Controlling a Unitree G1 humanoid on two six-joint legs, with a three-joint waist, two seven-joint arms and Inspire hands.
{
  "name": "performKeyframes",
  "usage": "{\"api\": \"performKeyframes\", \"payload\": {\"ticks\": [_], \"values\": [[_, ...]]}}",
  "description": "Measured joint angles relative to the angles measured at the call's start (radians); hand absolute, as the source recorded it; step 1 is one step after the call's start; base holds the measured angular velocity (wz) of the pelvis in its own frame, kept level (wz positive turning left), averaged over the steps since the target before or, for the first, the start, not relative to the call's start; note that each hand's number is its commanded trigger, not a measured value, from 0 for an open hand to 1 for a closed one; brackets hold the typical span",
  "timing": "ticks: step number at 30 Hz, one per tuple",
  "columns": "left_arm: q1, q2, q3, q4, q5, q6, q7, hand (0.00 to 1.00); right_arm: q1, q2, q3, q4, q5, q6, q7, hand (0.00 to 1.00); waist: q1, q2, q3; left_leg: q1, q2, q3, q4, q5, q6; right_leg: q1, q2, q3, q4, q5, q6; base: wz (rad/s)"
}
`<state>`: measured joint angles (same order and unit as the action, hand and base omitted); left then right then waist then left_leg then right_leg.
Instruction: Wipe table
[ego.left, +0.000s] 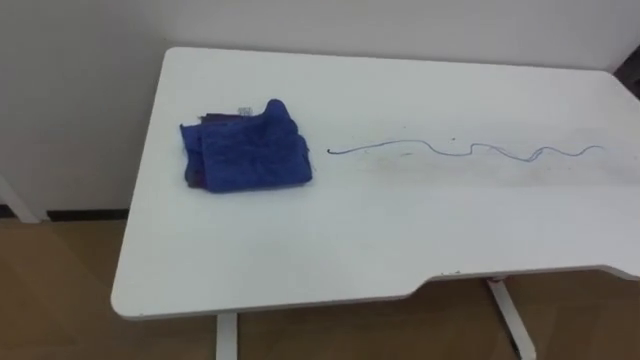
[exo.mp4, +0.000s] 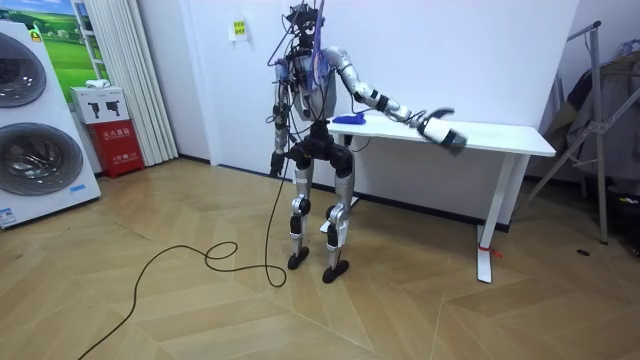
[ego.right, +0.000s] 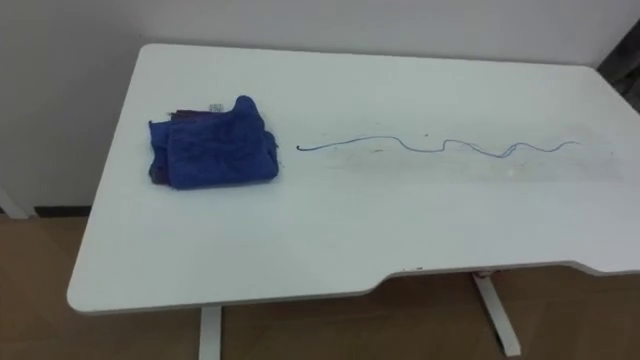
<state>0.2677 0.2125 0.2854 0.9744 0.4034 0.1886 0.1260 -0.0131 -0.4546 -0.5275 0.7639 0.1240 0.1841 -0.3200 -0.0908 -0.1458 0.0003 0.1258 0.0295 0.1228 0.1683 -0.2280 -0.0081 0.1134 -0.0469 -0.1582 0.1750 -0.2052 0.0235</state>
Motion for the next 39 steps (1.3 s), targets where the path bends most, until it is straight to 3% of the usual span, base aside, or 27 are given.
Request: {"api": "performKeyframes", "payload": {"ticks": [4, 6, 10, 12, 16, 19, 24, 28, 32, 35, 39], "values": [[-0.003, -0.008, -0.026, -0.021, -0.001, -0.005, 0.001, 0.0, -0.036, -0.001, 0.052, -0.213, -0.104, -0.019, -0.047, 0.0, 0.015, 0.014, -0.0018, -0.009, 0.002, 0.007, 0.0, 0.0, 0.0, -0.007, 0.002, 0.004, 0.002, 0.001, -0.001, -0.04], [0.002, -0.014, -0.036, -0.021, -0.001, -0.014, 0.001, 0.0, -0.039, -0.001, 0.097, -0.366, -0.169, -0.024, -0.057, 0.0, 0.04, 0.027, -0.0015, -0.003, 0.002, 0.01, -0.002, 0.0, 0.0, -0.01, 0.003, 0.014, 0.005, 0.001, -0.001, -0.11], [0.018, -0.015, -0.053, -0.03, 0.001, -0.014, 0.004, 0.0, -0.066, 0.0, 0.197, -0.5, -0.265, -0.024, -0.094, 0.0, 0.075, 0.037, -0.003, 0.005, 0.006, 0.005, -0.005, 0.0, 0.0, -0.008, 0.006, 0.012, 0.011, 0.001, -0.001, -0.08], [0.015, -0.03, -0.066, -0.029, 0.001, -0.014, 0.001, 0.0, -0.103, 0.001, 0.235, -0.551, -0.298, -0.026, -0.094, 0.0, 0.096, 0.037, 0.0011, 0.004, 0.007, 0.003, -0.005, 0.0, 0.0, -0.006, 0.006, 0.005, 0.011, 0.001, -0.001, 0.09], [0.015, -0.041, -0.095, -0.022, 0.0, -0.014, -0.004, 0.0, -0.173, 0.001, 0.282, -0.595, -0.371, -0.029, -0.092, 0.0, 0.121, 0.034, 0.0025, -0.011, 0.007, -0.019, -0.004, 0.001, 0.0, -0.012, 0.004, -0.017, 0.011, 0.001, -0.001, 0.17], [0.016, -0.04, -0.12, -0.017, 0.001, -0.007, -0.006, 0.0, -0.217, 0.002, 0.37, -0.637, -0.456, -0.03, -0.079, 0.0, 0.137, 0.033, 0.0034, -0.015, 0.007, -0.034, -0.001, 0.001, -0.001, -0.008, 0.004, -0.036, 0.01, 0.001, -0.001, 0.13], [-0.005, -0.04, -0.151, -0.019, 0.002, -0.008, -0.025, 0.0, -0.263, 0.012, 0.497, -0.684, -0.632, -0.035, -0.03, 0.0, 0.204, 0.033, 0.0033, -0.029, 0.006, -0.044, 0.009, 0.002, -0.002, -0.01, 0.004, -0.044, 0.01, 0.001, -0.001, 0.08], [-0.019, -0.038, -0.152, -0.023, 0.002, -0.01, -0.025, 0.0, -0.263, 0.023, 0.557, -0.739, -0.684, -0.042, 0.02, 0.0, 0.222, 0.034, 0.0039, -0.04, 0.005, -0.073, 0.014, 0.002, -0.002, -0.009, 0.001, -0.068, 0.01, 0.001, -0.001, 0.18], [-0.03, -0.021, -0.2, -0.028, 0.001, -0.023, -0.027, 0.0, -0.264, 0.03, 0.639, -0.78, -0.759, -0.048, 0.056, 0.0, 0.24, 0.04, 0.008, -0.048, 0.002, -0.095, 0.017, 0.002, -0.003, -0.007, 0.0, -0.09, 0.008, 0.001, -0.001, 0.14], [-0.043, -0.009, -0.254, -0.027, 0.001, -0.03, -0.027, 0.0, -0.27, 0.05, 0.719, -0.775, -0.828, -0.062, 0.068, 0.0, 0.25, 0.041, 0.0093, -0.05, 0.002, -0.096, 0.015, 0.003, -0.003, -0.008, 0.0, -0.089, 0.008, 0.001, -0.001, 0.02], [-0.051, -0.009, -0.271, -0.031, 0.003, -0.039, -0.027, 0.0, -0.27, 0.071, 0.813, -0.753, -0.87, -0.064, 0.108, 0.0, 0.272, 0.041, 0.0113, -0.053, 0.001, -0.098, 0.013, 0.003, -0.003, -0.01, -0.001, -0.091, 0.007, 0.001, -0.001, 0.02]]}}
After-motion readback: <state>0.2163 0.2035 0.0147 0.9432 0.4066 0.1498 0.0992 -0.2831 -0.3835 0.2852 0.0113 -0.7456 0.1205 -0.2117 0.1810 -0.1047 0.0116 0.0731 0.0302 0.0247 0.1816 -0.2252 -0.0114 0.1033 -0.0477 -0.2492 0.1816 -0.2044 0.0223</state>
